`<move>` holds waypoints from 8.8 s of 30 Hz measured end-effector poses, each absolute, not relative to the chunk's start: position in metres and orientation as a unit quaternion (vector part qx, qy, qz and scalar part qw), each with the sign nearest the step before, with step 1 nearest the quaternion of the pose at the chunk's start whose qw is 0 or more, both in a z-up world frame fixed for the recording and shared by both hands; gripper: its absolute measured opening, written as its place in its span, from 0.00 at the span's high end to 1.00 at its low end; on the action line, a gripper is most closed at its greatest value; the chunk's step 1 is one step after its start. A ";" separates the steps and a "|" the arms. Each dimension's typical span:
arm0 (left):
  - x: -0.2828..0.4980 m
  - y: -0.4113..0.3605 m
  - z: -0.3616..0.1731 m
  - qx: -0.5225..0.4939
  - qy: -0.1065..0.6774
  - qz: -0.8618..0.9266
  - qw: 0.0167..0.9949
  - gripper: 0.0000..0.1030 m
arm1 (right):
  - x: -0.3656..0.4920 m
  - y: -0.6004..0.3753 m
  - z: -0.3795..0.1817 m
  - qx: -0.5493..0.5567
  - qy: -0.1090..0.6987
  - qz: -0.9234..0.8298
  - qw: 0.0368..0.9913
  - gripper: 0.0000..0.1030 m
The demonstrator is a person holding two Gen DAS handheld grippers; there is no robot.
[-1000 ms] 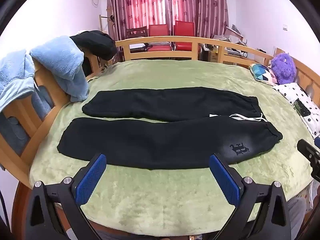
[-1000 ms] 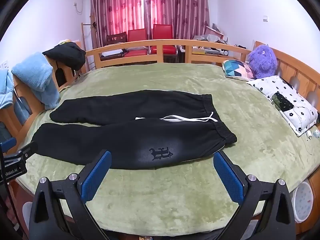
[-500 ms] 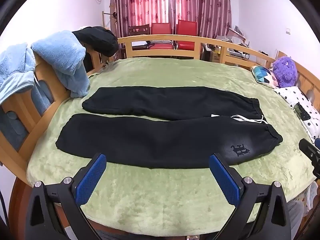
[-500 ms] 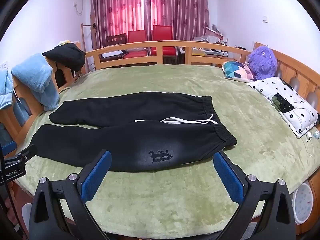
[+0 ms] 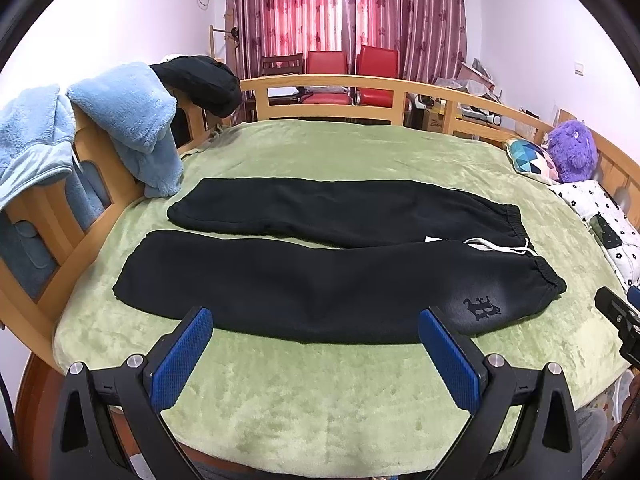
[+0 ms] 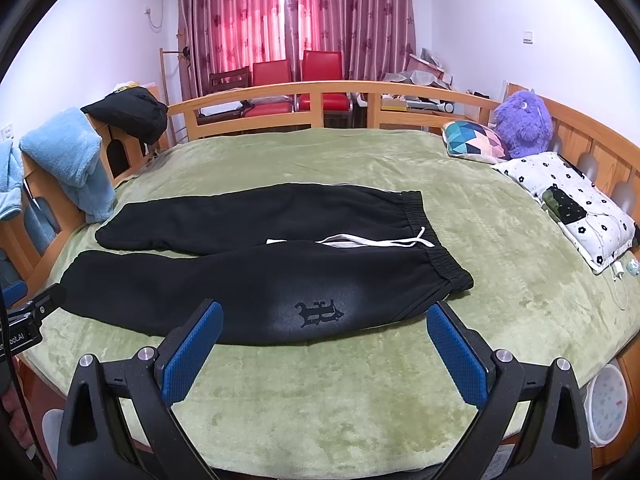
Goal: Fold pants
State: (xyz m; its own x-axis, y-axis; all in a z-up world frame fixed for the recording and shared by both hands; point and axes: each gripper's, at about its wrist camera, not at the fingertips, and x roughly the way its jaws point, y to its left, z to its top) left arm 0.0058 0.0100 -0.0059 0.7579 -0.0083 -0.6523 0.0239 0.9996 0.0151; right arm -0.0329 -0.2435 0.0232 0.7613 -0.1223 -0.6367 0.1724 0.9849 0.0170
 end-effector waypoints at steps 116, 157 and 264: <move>0.147 0.172 -0.202 -0.200 0.430 0.097 0.875 0.38 | 0.075 -0.333 -0.185 0.234 0.438 -0.040 0.867 0.39; 0.173 0.205 -0.169 -0.276 0.392 0.091 0.873 0.89 | 0.115 -0.339 -0.173 0.261 0.389 -0.018 0.883 0.84; 0.385 0.131 -0.182 -0.058 0.413 0.027 0.908 0.22 | 0.357 -0.127 -0.181 0.028 0.474 0.161 0.865 0.53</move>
State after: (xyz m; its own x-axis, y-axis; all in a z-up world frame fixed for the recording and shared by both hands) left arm 0.3851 0.1312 -0.1817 0.6572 0.0019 -0.7537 -0.0973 0.9918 -0.0824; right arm 0.3567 -0.1274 -0.1809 0.4980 0.3054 -0.8116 -0.2524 0.9465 0.2012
